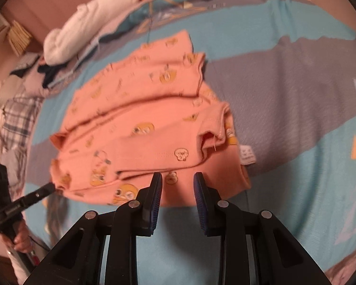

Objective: Fold small clothes
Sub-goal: 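Open both grippers and release the folded hem onto the onesie, then grasp the folded onesie edge with the left gripper while the right gripper grasps beside it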

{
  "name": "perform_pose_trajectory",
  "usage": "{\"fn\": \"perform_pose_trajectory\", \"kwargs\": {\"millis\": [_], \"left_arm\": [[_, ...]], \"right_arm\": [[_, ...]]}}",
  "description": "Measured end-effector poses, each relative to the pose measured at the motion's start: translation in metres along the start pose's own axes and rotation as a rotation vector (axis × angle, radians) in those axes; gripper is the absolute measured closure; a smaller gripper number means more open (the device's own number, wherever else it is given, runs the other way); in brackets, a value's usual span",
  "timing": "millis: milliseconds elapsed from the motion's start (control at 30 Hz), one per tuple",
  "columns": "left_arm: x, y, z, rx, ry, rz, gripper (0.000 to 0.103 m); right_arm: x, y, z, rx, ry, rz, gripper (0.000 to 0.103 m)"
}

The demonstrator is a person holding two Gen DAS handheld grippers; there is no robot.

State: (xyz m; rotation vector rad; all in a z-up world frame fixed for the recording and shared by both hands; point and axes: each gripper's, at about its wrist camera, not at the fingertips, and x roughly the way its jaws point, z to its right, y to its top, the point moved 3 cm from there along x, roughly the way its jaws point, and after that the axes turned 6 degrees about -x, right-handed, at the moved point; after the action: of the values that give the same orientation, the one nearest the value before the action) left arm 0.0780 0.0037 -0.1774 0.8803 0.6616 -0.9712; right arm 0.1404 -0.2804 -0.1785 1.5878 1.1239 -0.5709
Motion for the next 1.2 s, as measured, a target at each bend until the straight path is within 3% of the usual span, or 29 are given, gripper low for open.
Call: {"fn": "perform_pose_trajectory", "kwargs": {"millis": [167,333,500,633,767,833,1100,1167,1200], "left_arm": [[0.018,0.019,-0.001,-0.021,-0.008,0.021,0.087],[0.019,0.049,-0.002,-0.047,0.013,0.097,0.087],[0.004,0.068,-0.005,-0.079,0.022,0.151,0.087],[-0.021,0.067,-0.017,-0.051,0.043,0.172,0.083],[-0.034,0.053,-0.038,-0.028,0.126,0.143,0.086],[-0.035,0.044,-0.043,-0.020,0.154,0.119,0.087],[-0.021,0.018,-0.023,0.116,0.165,0.043,0.090],[-0.011,0.014,-0.014,0.169,0.186,-0.001,0.094],[-0.007,0.013,-0.010,0.186,0.182,-0.018,0.094]], "right_arm": [[0.014,0.018,0.000,-0.013,0.013,0.025,0.073],[0.018,0.048,0.002,-0.012,-0.002,0.088,0.073],[0.006,0.069,0.001,-0.011,0.004,0.166,0.073],[-0.015,0.074,0.008,-0.036,-0.046,0.226,0.073],[-0.023,0.071,0.024,-0.062,-0.109,0.216,0.069],[-0.019,0.066,0.033,-0.069,-0.131,0.175,0.055],[0.018,0.059,0.032,-0.142,-0.112,0.072,0.056],[0.020,0.061,0.028,-0.164,-0.147,0.094,0.065],[0.020,0.061,0.024,-0.182,-0.148,0.104,0.077]]}}
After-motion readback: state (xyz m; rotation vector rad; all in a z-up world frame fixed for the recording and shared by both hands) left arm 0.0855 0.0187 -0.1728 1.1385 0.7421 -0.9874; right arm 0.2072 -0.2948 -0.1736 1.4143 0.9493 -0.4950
